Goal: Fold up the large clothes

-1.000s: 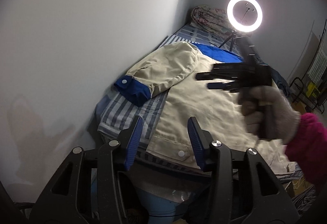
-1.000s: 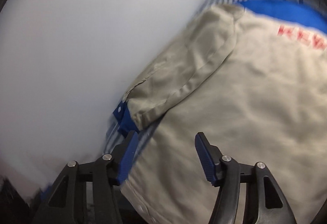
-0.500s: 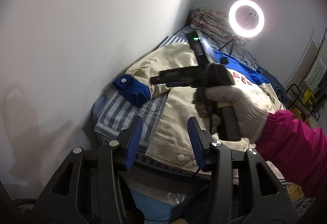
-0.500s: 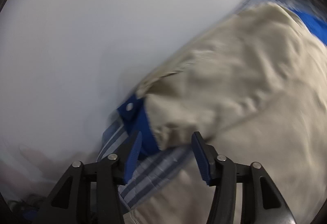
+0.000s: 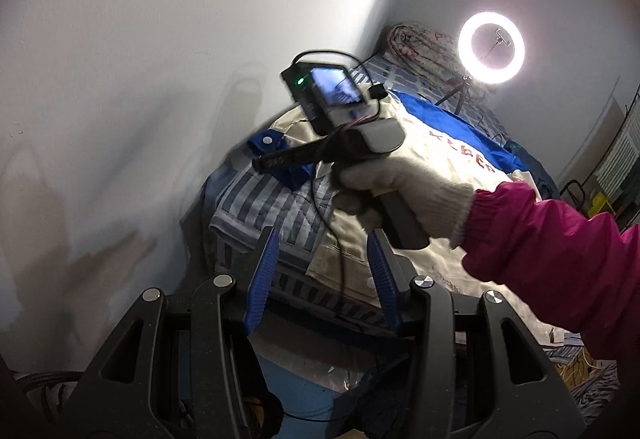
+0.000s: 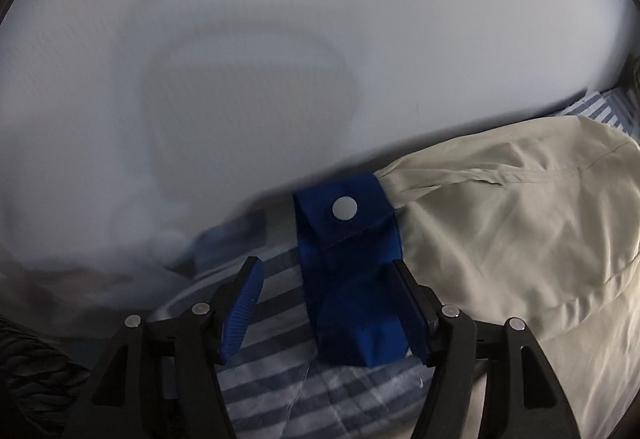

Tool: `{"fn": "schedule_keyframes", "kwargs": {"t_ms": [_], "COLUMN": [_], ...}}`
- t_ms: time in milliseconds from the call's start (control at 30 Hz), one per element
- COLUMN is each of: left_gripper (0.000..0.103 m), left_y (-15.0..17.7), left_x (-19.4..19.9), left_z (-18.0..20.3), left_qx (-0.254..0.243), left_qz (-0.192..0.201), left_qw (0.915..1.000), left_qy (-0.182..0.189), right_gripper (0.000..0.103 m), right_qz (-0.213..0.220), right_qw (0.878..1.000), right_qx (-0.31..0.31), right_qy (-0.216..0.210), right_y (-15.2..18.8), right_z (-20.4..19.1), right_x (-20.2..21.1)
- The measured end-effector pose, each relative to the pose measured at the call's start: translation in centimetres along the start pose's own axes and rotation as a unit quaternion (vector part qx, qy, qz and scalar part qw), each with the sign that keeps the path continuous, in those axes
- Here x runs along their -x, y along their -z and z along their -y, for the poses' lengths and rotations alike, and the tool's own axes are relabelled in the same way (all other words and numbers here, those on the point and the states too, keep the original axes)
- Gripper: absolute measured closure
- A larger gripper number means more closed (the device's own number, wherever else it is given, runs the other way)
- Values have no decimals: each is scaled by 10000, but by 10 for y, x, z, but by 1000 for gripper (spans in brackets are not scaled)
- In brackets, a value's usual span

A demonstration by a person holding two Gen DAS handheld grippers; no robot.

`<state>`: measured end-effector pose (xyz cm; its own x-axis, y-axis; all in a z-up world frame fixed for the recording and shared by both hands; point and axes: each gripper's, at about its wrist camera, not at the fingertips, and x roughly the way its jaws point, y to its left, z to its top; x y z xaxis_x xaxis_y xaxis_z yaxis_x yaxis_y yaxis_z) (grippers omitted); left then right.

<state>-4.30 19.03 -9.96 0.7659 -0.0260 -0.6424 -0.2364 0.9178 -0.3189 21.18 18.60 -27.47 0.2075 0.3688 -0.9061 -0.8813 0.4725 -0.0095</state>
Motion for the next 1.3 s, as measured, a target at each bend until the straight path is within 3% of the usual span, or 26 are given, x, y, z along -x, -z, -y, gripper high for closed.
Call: {"fn": "schedule_keyframes", "kwargs": {"t_ms": [167,233,300,500,733,833,933,1133,1300], "left_gripper": [56,56,56,56,56,56,56,56,56], "left_y": [1,2,2,3,-2,-7,-18,-52,-86], "left_x": [-1,0,0,0,-4,-5,-10,-38,-80], "left_z": [-1,-2,-2,1,6,10,15,43,73], "left_qx": [13,4,-8,-97,-192,-241,-288,-514,-796], "left_qz": [4,11,17,31,-8,-21,-61,-265,-591], "left_qw": [10000,10000,10000,9999,9998,9997,9996,9978,9940], "left_qy": [4,7,11,-22,-82,-45,32,318,453], "right_gripper": [35,42,62,98,101,101,101,103,103], "right_qz": [-102,-81,-55,274,1292,1708,2060,2331,2170], "right_qw": [9994,9988,9986,9946,9723,9553,9323,8980,8958], "right_qx": [86,110,-50,-996,-1860,-2294,-2840,-3631,-3779], "right_qy": [312,472,528,-115,-586,-753,-873,-858,-868], "right_y": [-7,-12,-16,-18,2,23,66,137,181], "right_z": [-7,-8,-6,32,68,90,112,127,139], "right_x": [-27,-29,-34,-10,63,98,127,155,145]}}
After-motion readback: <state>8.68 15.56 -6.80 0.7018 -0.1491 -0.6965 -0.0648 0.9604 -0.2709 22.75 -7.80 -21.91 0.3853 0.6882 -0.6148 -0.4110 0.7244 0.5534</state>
